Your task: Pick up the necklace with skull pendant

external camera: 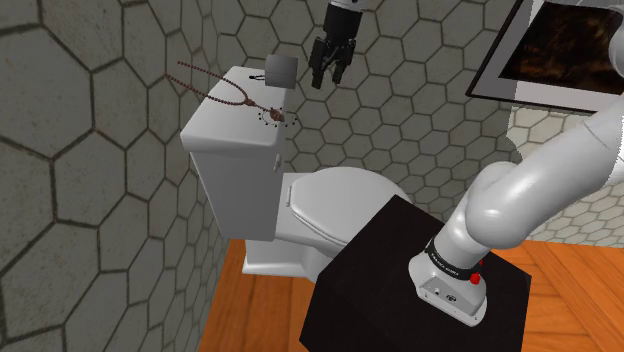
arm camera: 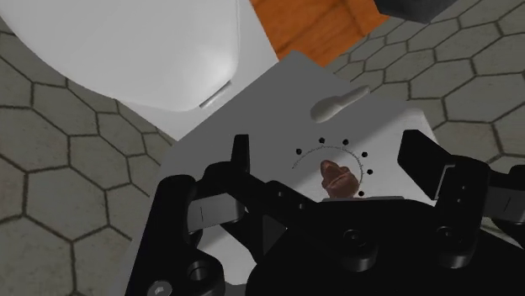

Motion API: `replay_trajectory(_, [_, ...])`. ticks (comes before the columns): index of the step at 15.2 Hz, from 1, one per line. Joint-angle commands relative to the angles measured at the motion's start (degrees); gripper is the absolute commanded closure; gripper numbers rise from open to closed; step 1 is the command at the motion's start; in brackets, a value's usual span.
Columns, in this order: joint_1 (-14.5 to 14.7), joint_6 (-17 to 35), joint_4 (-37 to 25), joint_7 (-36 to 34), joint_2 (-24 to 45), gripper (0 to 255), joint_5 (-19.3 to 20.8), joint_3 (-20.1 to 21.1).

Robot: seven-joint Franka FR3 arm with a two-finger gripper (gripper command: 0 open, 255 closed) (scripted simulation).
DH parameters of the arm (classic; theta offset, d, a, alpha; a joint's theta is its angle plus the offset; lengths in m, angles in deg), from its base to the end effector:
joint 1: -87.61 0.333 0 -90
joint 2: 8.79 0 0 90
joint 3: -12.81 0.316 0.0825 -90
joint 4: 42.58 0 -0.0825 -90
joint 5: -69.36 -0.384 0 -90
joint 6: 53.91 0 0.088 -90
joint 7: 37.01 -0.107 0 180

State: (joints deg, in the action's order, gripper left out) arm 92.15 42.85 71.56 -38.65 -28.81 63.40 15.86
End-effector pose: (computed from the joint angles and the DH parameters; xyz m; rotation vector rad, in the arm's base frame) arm 0.4456 0.0731 0.6101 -3.0492 -0.1391 -0.0592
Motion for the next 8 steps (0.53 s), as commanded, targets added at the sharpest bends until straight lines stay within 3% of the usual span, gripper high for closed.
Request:
replay_trajectory(1, [0.67,0.47,-4.14,0.69,4.28,0,-0.13,0.62])
replay_trajectory(8, [2.92,-0.69,-20.97,2.41,18.88,0,0.31,3.04])
